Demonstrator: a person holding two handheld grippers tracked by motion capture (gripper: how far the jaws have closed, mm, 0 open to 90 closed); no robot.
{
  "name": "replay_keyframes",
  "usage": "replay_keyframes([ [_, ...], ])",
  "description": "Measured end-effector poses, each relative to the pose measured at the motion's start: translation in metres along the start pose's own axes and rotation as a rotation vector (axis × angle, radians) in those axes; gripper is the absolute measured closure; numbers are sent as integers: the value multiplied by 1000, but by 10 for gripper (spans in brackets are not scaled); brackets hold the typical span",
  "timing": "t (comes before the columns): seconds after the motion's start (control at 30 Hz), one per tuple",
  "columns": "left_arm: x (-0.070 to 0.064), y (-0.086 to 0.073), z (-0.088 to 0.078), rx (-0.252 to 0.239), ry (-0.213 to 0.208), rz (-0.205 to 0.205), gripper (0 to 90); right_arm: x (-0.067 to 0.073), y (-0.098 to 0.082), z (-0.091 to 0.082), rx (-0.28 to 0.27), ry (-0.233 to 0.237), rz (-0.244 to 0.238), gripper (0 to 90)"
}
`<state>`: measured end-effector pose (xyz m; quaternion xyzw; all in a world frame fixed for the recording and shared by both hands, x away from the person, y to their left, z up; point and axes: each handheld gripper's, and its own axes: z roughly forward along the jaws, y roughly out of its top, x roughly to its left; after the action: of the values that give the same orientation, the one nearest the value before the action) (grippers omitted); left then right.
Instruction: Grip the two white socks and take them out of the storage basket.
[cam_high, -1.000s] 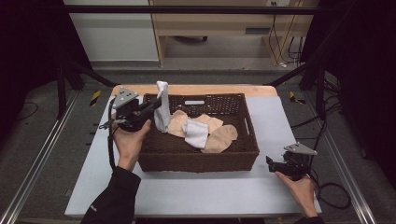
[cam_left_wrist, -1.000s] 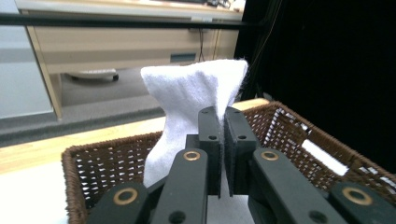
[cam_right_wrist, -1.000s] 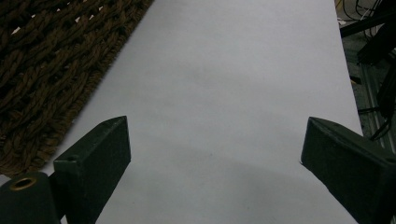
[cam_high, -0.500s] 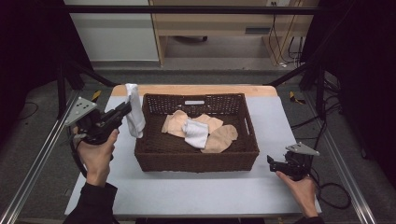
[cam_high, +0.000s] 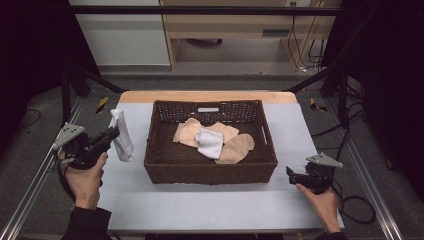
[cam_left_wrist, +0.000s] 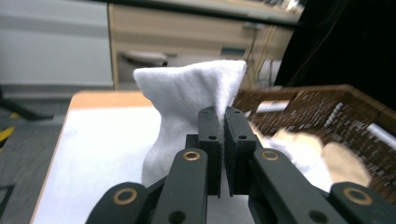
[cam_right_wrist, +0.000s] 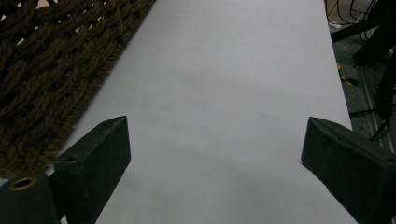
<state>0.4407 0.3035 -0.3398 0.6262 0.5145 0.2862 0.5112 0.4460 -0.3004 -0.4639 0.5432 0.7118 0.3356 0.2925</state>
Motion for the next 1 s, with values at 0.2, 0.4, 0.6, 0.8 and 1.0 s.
replay_keyframes([
  [0.2, 12, -27, 16, 111, 63, 6, 858, 1, 0, 0, 3, 4, 0, 84],
  [0.4, 19, -53, 35, 225, 90, 8, 849, 1, -1, 0, 5, 7, -10, 84],
  [0.6, 25, -77, 56, 349, 92, 6, 826, 2, -2, 1, 17, 6, -15, 84],
  [0.8, 25, -81, 61, 352, 108, 10, 592, 2, -2, 1, 16, 7, -17, 84],
  [1.0, 16, -61, 46, 224, 94, 17, 491, 1, -2, 0, 11, 9, -15, 84],
])
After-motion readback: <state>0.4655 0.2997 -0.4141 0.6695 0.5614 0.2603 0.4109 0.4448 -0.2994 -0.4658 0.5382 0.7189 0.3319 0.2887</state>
